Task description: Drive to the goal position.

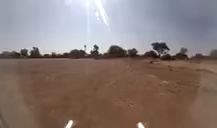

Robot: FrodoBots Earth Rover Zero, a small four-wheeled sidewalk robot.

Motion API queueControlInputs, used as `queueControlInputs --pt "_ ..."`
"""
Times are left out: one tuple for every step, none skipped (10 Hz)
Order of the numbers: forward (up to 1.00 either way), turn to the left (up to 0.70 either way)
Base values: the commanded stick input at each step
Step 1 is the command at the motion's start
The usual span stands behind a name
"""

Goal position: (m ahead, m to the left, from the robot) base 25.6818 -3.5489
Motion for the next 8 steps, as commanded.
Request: queueControlInputs --pt "0.5 0.0" --pt "0.5 0.0" --pt "0.5 0.0" --pt "0.5 0.0" --pt "0.5 0.0" --pt "0.5 0.0" --pt "0.5 0.0" --pt "0.5 0.0"
